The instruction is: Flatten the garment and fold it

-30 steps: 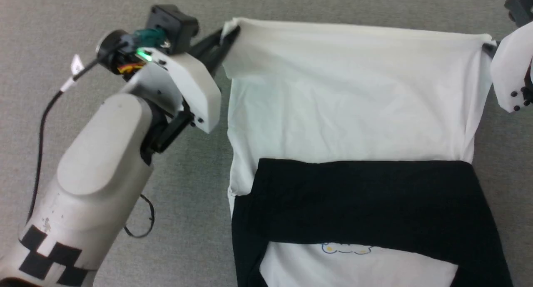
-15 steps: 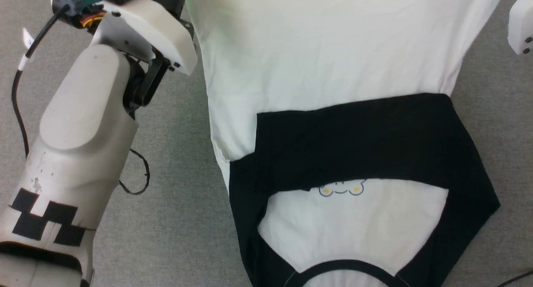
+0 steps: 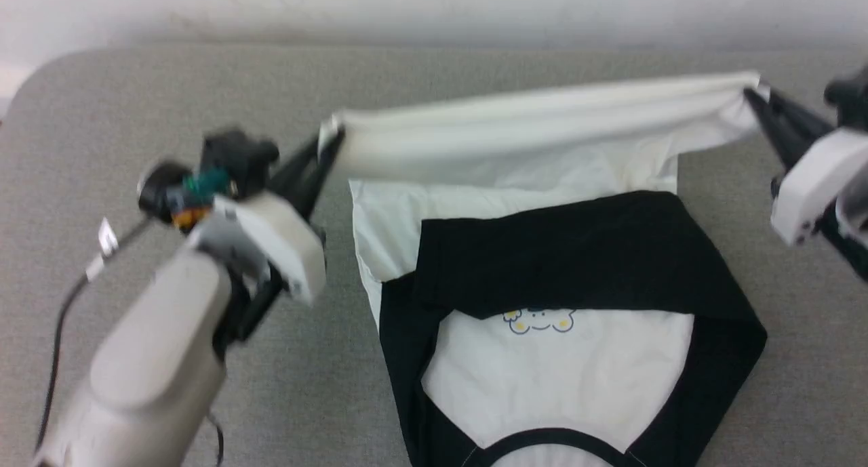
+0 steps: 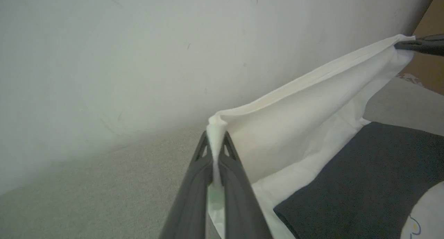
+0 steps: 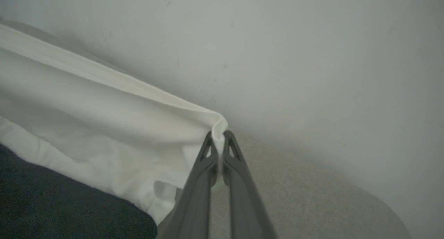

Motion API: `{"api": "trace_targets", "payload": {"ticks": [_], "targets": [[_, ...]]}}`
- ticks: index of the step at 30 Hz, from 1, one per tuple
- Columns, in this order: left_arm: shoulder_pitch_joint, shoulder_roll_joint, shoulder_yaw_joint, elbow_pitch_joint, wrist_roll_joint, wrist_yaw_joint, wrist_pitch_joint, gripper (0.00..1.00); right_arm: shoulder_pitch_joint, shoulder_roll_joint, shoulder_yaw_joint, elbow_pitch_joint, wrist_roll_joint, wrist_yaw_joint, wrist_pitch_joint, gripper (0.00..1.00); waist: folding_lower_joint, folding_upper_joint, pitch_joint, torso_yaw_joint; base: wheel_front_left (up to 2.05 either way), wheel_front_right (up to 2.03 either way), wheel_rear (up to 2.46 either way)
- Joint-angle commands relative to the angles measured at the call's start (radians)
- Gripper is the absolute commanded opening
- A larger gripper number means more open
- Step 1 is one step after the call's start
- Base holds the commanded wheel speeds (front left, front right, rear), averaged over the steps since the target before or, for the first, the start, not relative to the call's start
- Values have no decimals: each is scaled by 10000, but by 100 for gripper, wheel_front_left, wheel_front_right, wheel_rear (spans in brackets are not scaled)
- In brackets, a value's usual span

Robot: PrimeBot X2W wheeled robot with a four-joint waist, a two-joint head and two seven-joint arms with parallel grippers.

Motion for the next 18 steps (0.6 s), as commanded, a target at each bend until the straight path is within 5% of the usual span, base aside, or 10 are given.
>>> {"api": "trace_targets", "payload": {"ticks": [1,9,18], "targets": [[464,164,-28,-276,-106,131,130,0,340,-144,-25,-210,171,-23,24,0,1,0,-783,-18,0,0,0],[3952,1256,-490,-3087,-746,984,1486,0,3561,-1169,-145,-2870,1150,-23,1423,0,1,0,-1339,6,0,0,0],[5669,1708,-1377,-3823,-999,1034,2317,0,6310,-2038,-375,-5002,1750,-23,3879,0,1,0,-1500,32,0,0,0]]}}
